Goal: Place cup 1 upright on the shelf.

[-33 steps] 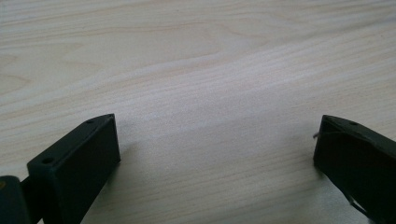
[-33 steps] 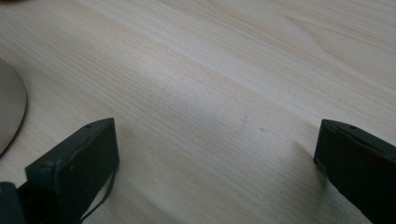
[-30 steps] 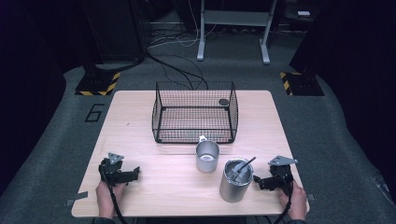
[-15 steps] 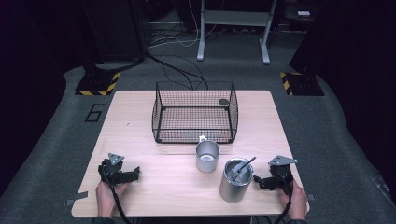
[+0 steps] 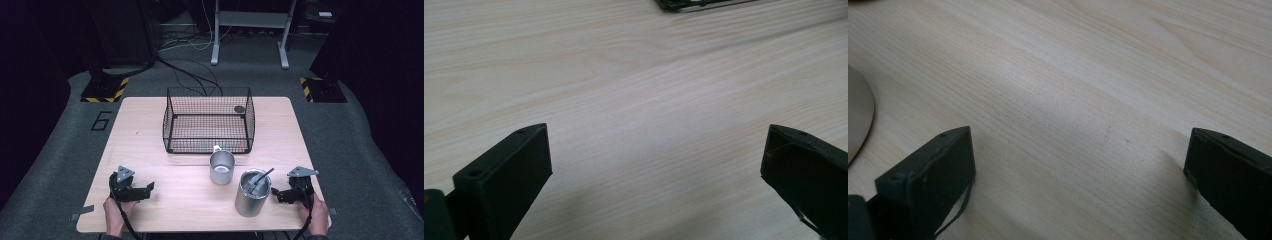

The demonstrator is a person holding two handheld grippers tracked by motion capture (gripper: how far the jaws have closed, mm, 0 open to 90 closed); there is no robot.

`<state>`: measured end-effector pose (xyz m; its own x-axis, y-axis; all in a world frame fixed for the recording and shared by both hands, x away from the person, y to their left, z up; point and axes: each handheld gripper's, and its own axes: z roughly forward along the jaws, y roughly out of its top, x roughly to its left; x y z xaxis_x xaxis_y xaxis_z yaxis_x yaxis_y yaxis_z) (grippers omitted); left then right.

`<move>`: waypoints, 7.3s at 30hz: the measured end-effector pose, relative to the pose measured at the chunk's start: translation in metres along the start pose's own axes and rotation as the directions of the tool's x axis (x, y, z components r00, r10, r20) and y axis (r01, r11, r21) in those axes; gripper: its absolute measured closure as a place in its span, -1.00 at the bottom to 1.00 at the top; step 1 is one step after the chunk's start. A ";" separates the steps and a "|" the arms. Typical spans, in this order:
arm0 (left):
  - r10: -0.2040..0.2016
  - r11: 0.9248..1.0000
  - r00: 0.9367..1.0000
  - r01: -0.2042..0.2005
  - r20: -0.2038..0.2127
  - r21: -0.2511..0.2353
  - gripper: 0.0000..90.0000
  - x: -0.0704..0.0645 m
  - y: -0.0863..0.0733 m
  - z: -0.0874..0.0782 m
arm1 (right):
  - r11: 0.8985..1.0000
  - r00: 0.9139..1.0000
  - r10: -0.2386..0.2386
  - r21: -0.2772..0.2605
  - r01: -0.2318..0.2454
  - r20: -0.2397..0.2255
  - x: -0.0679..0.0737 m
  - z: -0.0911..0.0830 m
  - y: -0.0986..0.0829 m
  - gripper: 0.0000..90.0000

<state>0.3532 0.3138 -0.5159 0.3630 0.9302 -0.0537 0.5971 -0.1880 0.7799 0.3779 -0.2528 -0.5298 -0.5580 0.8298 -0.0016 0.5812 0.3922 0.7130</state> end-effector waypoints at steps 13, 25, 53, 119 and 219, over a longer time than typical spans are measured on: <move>0.106 0.994 0.991 -0.106 0.088 0.002 -0.99 -0.034 0.024 0.004 | 1.000 1.000 0.005 0.001 -0.005 0.001 0.000 0.000 0.000 -1.00; 0.194 0.981 0.965 -0.192 0.176 -0.029 -1.00 -0.069 0.049 0.021 | 1.000 1.000 0.010 0.000 -0.010 0.007 0.001 0.000 -0.001 -1.00; 0.283 0.959 0.881 -0.272 0.379 -0.084 -1.00 -0.121 0.080 0.043 | 1.000 1.000 0.010 0.000 -0.010 0.007 0.001 0.000 -0.001 -1.00; 0.473 0.881 0.734 -0.394 0.487 -0.262 -0.94 -0.180 0.134 0.093 | 1.000 1.000 0.008 -0.001 -0.008 0.007 0.000 0.000 -0.001 -1.00; 0.485 0.873 0.753 -0.386 0.446 -0.298 -0.86 -0.141 0.162 0.029 | 1.000 1.000 0.008 -0.001 -0.008 0.007 0.000 0.000 -0.001 -1.00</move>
<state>0.4194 0.1436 -0.3998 0.8814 0.4685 0.0597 0.1681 -0.4293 0.8874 0.3771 -0.2527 -0.5299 -0.5493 0.8357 -0.0008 0.5850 0.3852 0.7137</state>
